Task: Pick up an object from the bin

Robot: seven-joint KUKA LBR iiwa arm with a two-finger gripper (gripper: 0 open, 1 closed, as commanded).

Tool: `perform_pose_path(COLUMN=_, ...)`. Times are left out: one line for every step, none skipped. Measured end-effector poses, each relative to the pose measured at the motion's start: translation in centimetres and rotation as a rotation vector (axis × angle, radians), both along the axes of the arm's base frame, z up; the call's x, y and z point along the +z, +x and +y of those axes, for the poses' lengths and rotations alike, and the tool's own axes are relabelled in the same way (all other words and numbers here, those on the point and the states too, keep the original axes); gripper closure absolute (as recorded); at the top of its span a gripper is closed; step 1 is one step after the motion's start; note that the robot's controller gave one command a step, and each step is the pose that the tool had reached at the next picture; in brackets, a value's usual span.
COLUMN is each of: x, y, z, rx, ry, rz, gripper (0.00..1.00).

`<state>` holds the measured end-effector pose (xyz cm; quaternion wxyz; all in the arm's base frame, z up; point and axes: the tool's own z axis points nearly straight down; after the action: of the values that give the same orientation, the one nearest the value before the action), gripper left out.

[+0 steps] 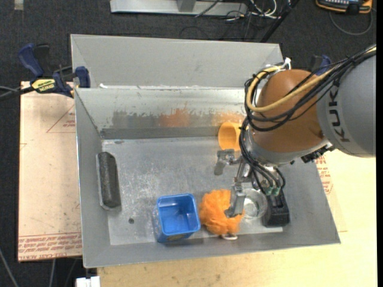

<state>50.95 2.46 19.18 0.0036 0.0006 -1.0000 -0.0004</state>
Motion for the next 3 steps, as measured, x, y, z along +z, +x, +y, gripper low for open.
perform_pose_path(x=0.4, y=0.1, z=0.0, rx=-0.001, ry=0.0, rz=-0.008, gripper=0.0)
perform_pose_path(x=-1.8, y=-1.0, z=-1.7, rx=0.165, ry=0.002, rz=-0.006, gripper=0.0)
perform_pose_path(x=-5.7, y=-2.4, z=-3.8, rx=0.323, ry=0.002, rz=-0.006, gripper=0.0)
